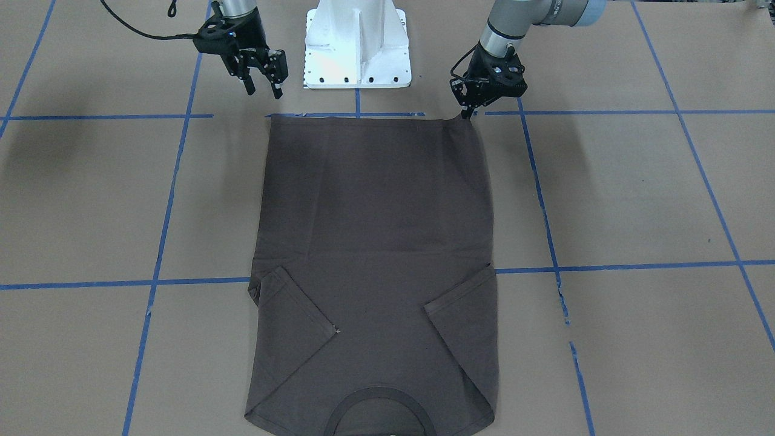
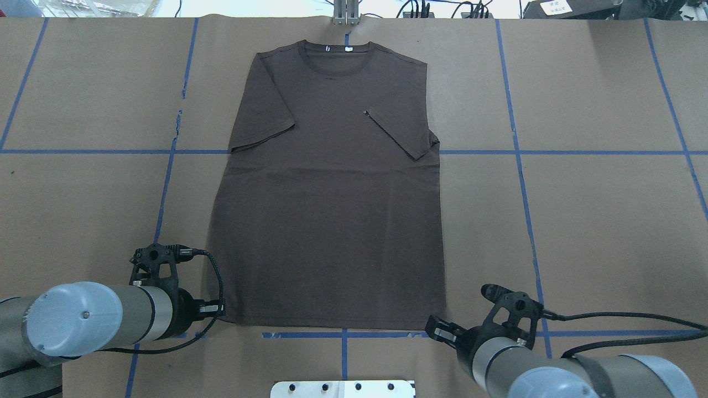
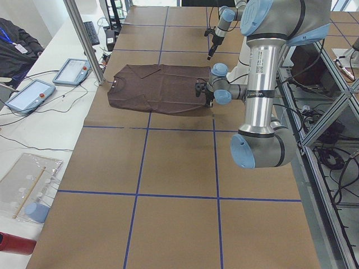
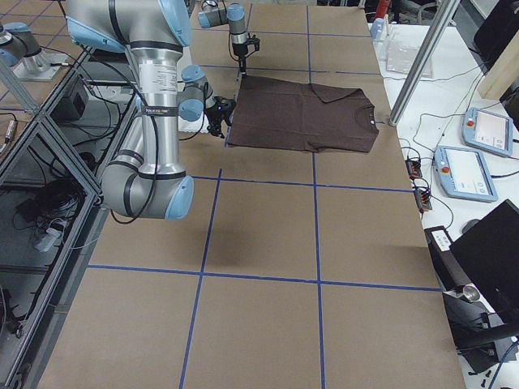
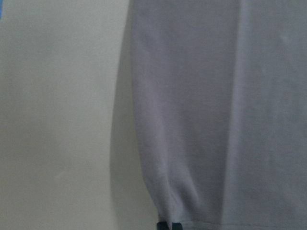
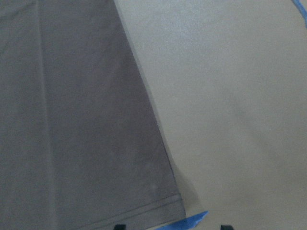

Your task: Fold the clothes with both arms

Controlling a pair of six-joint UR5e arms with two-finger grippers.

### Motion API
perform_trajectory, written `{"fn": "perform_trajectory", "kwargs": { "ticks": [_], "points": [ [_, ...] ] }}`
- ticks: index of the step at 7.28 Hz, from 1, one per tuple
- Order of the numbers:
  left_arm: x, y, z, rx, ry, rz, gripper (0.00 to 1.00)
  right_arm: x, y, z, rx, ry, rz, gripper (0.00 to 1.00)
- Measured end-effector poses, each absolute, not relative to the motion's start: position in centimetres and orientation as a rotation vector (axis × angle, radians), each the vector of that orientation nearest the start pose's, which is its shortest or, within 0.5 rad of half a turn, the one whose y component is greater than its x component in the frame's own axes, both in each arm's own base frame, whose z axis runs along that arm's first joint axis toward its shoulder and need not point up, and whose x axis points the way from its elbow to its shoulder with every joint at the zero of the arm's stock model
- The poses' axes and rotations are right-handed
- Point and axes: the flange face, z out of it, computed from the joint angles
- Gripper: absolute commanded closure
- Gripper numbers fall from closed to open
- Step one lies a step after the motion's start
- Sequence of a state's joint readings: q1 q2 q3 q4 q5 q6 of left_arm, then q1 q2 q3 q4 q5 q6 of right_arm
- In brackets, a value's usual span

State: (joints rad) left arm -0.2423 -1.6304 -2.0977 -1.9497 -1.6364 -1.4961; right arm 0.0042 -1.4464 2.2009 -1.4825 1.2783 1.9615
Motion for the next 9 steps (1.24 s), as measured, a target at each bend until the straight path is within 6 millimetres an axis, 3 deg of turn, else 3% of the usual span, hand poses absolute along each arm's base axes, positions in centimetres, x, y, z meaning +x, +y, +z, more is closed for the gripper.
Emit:
{"fn": "perform_trajectory", "kwargs": {
  "ticks": [1, 3, 9],
  "points": [
    [44.4, -24.0, 34.2, 0.093, 0.968, -0.123, 1.0, -49.4, -15.9, 30.5, 0.115, -0.858, 0.499, 0.31],
    [44.3, -24.0, 34.0, 0.093, 0.972, -0.124, 1.0, -50.9, -16.1, 31.3, 0.14, -0.825, 0.5, 0.34],
    [44.0, -24.0, 34.4, 0.092, 0.964, -0.13, 1.0, -52.1, -16.9, 33.1, 0.19, -0.785, 0.512, 0.41]
  ]
}}
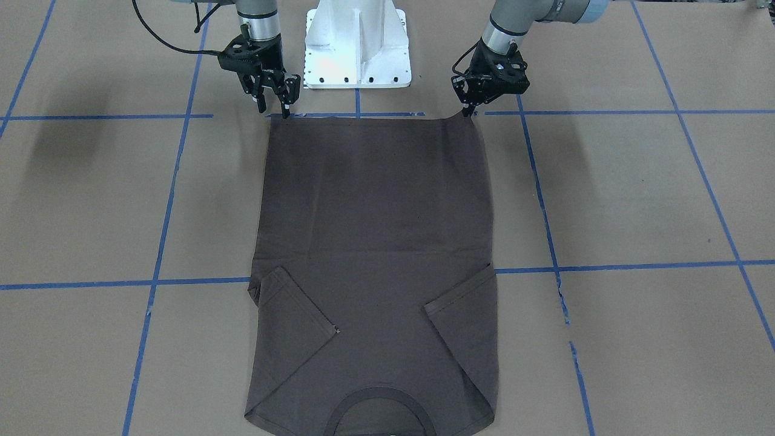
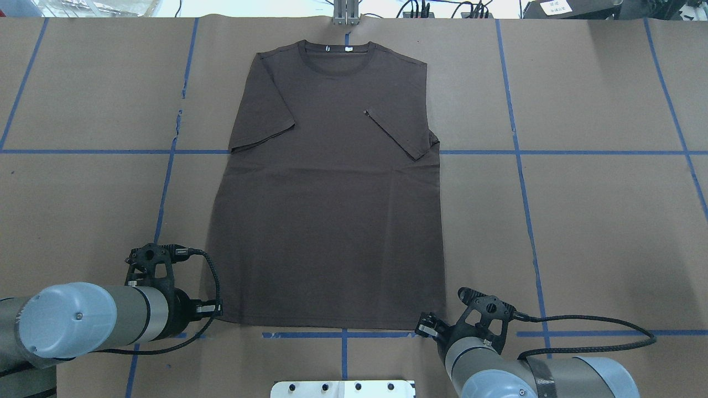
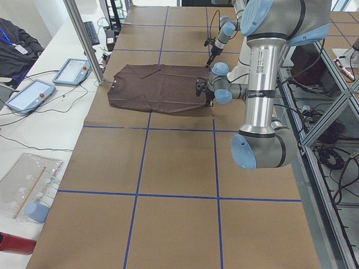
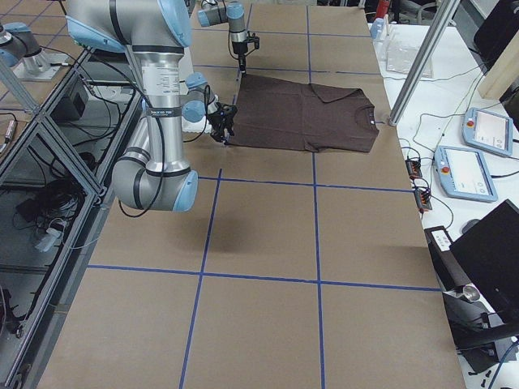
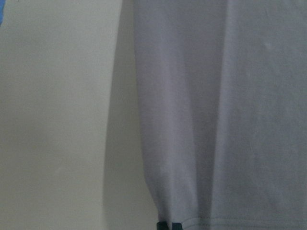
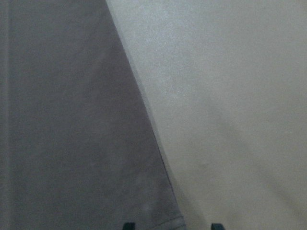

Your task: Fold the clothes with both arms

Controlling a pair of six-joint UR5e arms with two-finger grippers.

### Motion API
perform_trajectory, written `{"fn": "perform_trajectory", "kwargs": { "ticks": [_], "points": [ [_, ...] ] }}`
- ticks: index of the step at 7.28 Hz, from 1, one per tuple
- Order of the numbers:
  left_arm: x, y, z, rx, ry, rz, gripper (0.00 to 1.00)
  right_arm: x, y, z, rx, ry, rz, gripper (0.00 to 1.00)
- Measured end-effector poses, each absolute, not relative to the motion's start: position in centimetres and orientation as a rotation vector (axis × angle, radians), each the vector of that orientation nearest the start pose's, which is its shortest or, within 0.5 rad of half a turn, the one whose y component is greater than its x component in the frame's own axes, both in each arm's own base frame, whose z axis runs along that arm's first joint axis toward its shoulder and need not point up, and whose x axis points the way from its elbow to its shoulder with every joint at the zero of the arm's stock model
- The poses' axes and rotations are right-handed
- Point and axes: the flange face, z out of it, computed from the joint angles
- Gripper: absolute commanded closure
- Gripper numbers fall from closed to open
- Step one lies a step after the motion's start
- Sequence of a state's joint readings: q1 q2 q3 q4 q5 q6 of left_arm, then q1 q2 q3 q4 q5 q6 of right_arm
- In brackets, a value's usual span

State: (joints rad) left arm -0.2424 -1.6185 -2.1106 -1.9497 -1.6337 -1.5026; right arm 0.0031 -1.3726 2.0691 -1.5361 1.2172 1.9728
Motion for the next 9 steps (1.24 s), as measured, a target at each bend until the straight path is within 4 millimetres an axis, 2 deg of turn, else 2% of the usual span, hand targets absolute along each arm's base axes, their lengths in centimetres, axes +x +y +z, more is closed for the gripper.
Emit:
{"fn": "perform_trajectory", "kwargs": {
  "ticks": [1, 2, 3, 4, 9],
  "points": [
    [44.04, -23.97, 34.37, 0.09, 0.965, -0.135, 1.0, -52.23, -16.94, 33.27, 0.195, -0.78, 0.512, 0.42],
    [44.04, -23.97, 34.32, 0.088, 0.966, -0.138, 1.0, -52.3, -16.94, 33.38, 0.197, -0.778, 0.512, 0.46],
    [44.04, -23.97, 34.29, 0.087, 0.967, -0.14, 1.0, -52.33, -16.93, 33.37, 0.197, -0.778, 0.512, 0.62],
    [44.03, -23.97, 34.27, 0.087, 0.968, -0.141, 1.0, -52.35, -16.9, 33.34, 0.196, -0.779, 0.515, 0.65],
    [43.99, -23.96, 34.12, 0.087, 0.971, -0.141, 1.0, -52.38, -16.52, 33.27, 0.192, -0.783, 0.518, 0.63]
  ]
}}
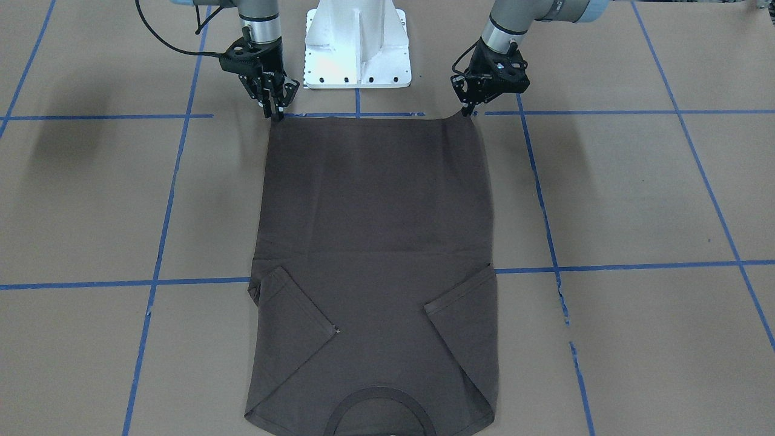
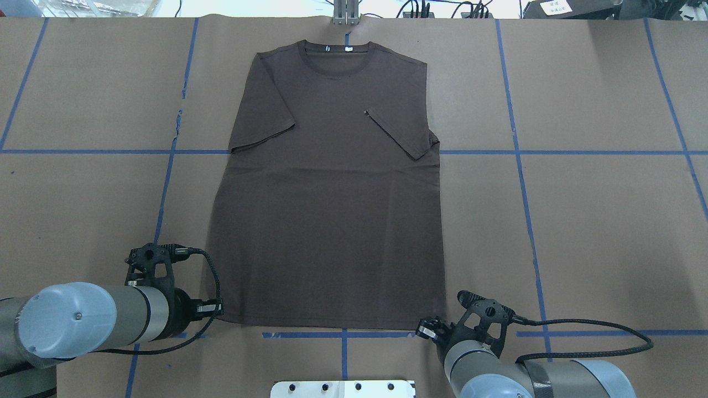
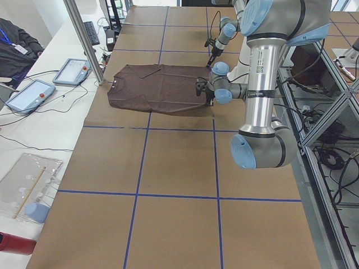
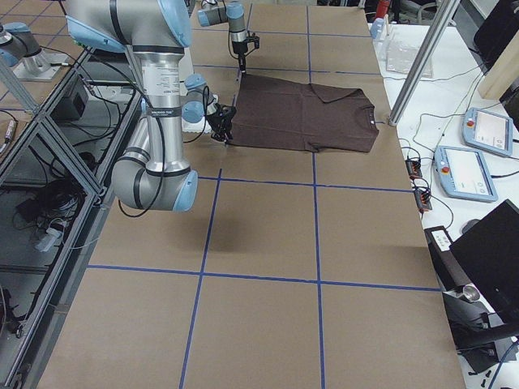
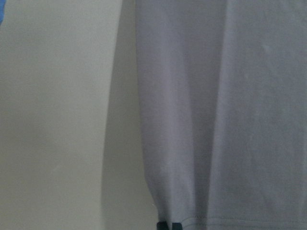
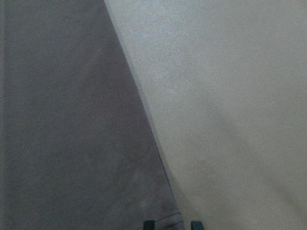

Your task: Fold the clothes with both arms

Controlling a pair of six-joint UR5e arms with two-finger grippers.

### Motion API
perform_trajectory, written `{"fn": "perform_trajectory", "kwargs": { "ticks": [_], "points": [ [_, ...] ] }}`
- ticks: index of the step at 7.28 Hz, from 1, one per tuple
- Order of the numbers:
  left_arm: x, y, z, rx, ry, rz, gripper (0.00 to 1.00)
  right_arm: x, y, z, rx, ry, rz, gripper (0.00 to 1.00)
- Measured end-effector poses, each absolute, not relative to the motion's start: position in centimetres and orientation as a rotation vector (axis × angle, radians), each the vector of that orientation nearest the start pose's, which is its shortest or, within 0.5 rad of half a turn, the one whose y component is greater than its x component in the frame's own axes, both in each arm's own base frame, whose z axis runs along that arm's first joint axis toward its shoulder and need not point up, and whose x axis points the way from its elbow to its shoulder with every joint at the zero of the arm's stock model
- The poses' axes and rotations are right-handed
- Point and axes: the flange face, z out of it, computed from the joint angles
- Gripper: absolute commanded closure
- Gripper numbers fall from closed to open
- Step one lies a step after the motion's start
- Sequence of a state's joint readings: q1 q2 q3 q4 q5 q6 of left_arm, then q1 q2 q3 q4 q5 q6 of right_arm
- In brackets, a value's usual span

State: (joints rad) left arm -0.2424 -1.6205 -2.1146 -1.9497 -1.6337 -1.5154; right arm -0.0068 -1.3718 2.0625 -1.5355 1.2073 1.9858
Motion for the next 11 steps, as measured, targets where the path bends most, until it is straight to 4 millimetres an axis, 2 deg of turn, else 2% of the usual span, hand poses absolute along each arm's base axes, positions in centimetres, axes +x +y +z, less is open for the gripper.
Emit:
{"fn": "perform_trajectory", "kwargs": {
  "ticks": [4, 5, 6, 11],
  "points": [
    [43.8, -23.9, 33.85, 0.087, 0.977, -0.14, 1.0, -52.46, -16.47, 33.43, 0.192, -0.78, 0.517, 0.64],
    [43.72, -23.88, 33.78, 0.087, 0.978, -0.14, 1.0, -52.46, -16.48, 33.48, 0.192, -0.779, 0.517, 0.72],
    [43.68, -23.87, 33.77, 0.087, 0.979, -0.14, 1.0, -52.46, -16.51, 33.48, 0.193, -0.779, 0.518, 0.99],
    [43.77, -23.89, 33.35, 0.089, 0.987, -0.14, 1.0, -51.76, -17.36, 33.3, 0.239, -0.764, 0.527, 1.0]
  ]
}}
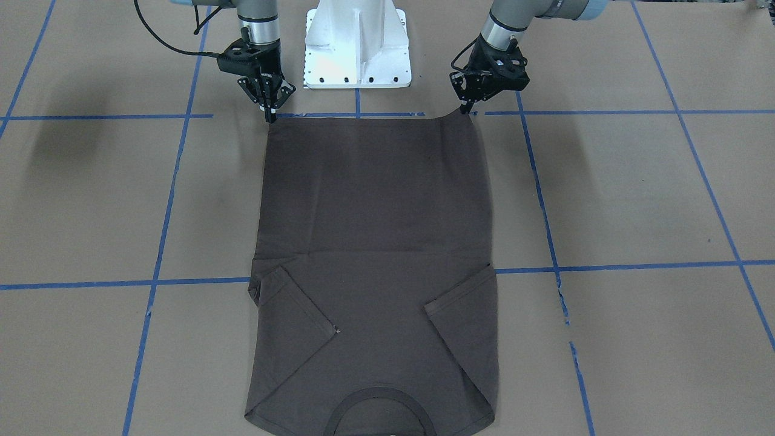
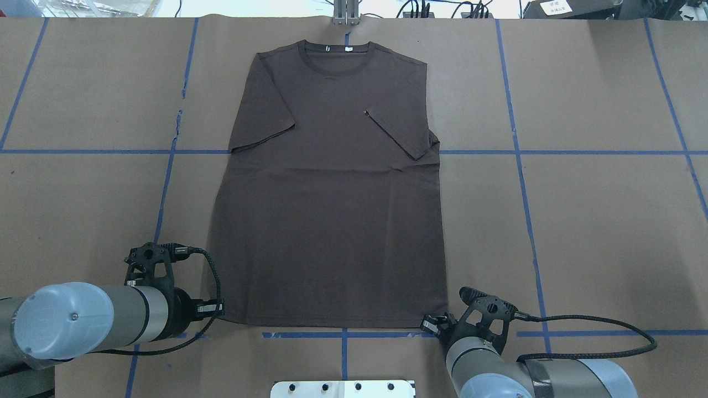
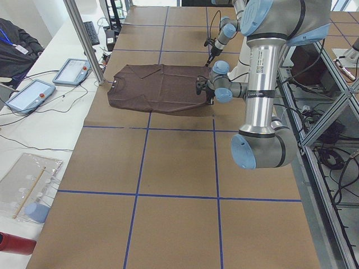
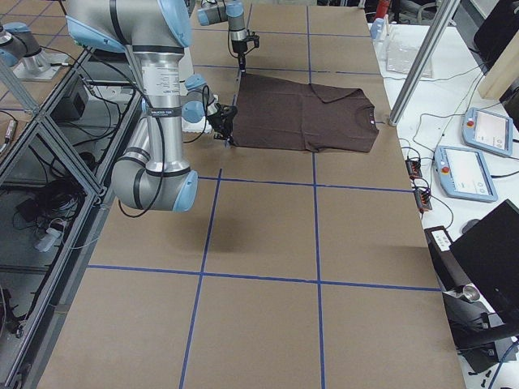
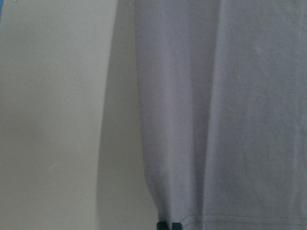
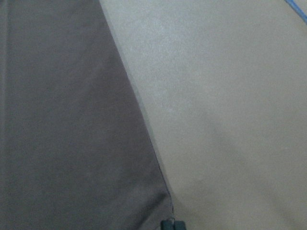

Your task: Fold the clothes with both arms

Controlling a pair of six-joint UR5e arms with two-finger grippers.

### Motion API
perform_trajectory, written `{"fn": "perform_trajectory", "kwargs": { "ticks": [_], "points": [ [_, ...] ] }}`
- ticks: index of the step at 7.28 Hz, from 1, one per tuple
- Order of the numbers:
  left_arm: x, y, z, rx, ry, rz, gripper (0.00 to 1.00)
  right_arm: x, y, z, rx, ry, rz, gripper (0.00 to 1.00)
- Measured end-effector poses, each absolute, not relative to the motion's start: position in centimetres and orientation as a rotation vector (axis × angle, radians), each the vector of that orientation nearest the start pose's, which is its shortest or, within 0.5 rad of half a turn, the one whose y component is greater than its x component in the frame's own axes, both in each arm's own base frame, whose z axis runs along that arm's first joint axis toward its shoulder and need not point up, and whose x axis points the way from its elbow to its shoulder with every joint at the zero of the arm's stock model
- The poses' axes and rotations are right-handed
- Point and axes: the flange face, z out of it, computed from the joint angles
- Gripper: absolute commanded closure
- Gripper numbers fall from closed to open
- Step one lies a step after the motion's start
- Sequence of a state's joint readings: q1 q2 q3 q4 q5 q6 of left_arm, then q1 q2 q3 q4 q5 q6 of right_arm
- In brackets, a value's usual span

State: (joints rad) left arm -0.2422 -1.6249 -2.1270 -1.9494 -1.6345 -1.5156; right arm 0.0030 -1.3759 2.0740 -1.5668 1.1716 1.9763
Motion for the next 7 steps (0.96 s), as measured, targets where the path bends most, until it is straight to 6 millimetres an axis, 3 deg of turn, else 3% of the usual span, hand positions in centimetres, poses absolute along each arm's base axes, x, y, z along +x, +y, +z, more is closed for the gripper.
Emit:
{"fn": "perform_trajectory", "kwargs": {
  "ticks": [1, 3, 5, 6, 7],
  "points": [
    [43.6, -23.8, 32.8, 0.089, 0.997, -0.138, 1.0, -50.4, -17.9, 32.4, 0.245, -0.769, 0.522, 1.0],
    [41.9, -23.0, 30.3, 0.056, 1.033, -0.113, 1.0, -44.8, -17.7, 27.8, 0.217, -0.772, 0.483, 1.0],
    [37.6, -21.2, 25.5, -0.009, 1.05, -0.118, 1.0, -37.4, -15.5, 22.5, 0.141, -0.787, 0.42, 1.0],
    [34.8, -19.7, 22.9, -0.063, 1.045, -0.128, 1.0, -34.5, -14.6, 20.7, 0.109, -0.804, 0.394, 1.0],
    [32.8, -18.5, 21.2, -0.098, 1.038, -0.128, 1.0, -33.0, -14.5, 19.7, 0.089, -0.819, 0.388, 1.0]
  ]
}}
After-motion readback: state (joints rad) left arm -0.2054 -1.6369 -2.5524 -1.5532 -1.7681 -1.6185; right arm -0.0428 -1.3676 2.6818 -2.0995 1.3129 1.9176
